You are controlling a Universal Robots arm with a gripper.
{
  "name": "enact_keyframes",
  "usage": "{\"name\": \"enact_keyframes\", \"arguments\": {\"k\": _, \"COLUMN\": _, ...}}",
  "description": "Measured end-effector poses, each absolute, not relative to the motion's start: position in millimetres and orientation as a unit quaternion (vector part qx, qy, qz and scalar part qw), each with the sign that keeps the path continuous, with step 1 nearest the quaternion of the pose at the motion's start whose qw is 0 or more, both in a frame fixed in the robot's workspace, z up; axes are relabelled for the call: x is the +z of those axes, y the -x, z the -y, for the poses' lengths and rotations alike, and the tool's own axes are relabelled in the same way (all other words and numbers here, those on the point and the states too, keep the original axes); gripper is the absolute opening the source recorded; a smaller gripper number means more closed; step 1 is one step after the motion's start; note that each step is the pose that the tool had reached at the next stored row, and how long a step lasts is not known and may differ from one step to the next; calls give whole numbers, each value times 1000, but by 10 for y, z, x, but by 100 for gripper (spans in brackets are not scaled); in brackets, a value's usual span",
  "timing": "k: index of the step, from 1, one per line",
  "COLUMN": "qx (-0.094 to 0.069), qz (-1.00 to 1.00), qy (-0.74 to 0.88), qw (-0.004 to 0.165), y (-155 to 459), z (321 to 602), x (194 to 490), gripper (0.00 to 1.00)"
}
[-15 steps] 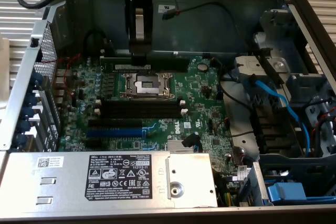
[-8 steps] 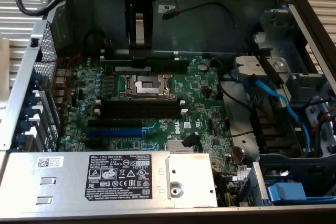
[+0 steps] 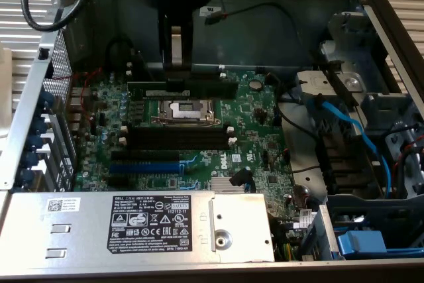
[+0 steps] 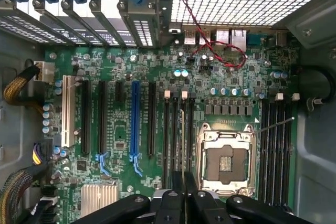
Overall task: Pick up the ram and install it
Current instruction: 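Insert the ram into the slot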
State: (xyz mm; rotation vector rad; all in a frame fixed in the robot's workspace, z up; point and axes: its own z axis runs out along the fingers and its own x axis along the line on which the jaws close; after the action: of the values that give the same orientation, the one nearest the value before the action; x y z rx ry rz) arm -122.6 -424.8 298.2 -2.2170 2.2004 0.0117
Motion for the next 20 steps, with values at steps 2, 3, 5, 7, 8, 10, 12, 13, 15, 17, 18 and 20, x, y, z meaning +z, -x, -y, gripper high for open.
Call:
{"name": "enact_keyframes", "arguments": {"k": 2, "qx": 4, "qz": -704, "qy": 710, "qw": 8, "y": 1226, "z": 4277, "x": 2972, "gripper": 12}}
{"name": "enact_keyframes", "arguments": {"k": 3, "qx": 5, "qz": -704, "qy": 710, "qw": 8, "y": 1226, "z": 4288, "x": 2963, "gripper": 12}}
{"name": "enact_keyframes", "arguments": {"k": 5, "qx": 5, "qz": -704, "qy": 710, "qw": 8, "y": 1224, "z": 4305, "x": 2933, "gripper": 12}}
{"name": "enact_keyframes", "arguments": {"k": 7, "qx": 6, "qz": -704, "qy": 710, "qw": 9, "y": 1217, "z": 4322, "x": 2898, "gripper": 12}}
{"name": "enact_keyframes", "arguments": {"k": 8, "qx": 6, "qz": -704, "qy": 710, "qw": 10, "y": 1212, "z": 4328, "x": 2880, "gripper": 12}}
{"name": "enact_keyframes", "arguments": {"k": 10, "qx": 7, "qz": -704, "qy": 710, "qw": 10, "y": 1200, "z": 4332, "x": 2845, "gripper": 12}}
{"name": "enact_keyframes", "arguments": {"k": 12, "qx": 8, "qz": -704, "qy": 710, "qw": 10, "y": 1193, "z": 4357, "x": 2819, "gripper": 12}}
{"name": "enact_keyframes", "arguments": {"k": 13, "qx": 9, "qz": -704, "qy": 710, "qw": 10, "y": 1190, "z": 4375, "x": 2805, "gripper": 12}}
{"name": "enact_keyframes", "arguments": {"k": 15, "qx": 9, "qz": -704, "qy": 710, "qw": 11, "y": 1184, "z": 4392, "x": 2768, "gripper": 12}}
{"name": "enact_keyframes", "arguments": {"k": 17, "qx": 10, "qz": -704, "qy": 710, "qw": 11, "y": 1179, "z": 4404, "x": 2735, "gripper": 12}}
{"name": "enact_keyframes", "arguments": {"k": 18, "qx": 11, "qz": -704, "qy": 710, "qw": 11, "y": 1179, "z": 4410, "x": 2716, "gripper": 12}}
{"name": "enact_keyframes", "arguments": {"k": 20, "qx": 11, "qz": -704, "qy": 710, "qw": 12, "y": 1179, "z": 4410, "x": 2682, "gripper": 12}}
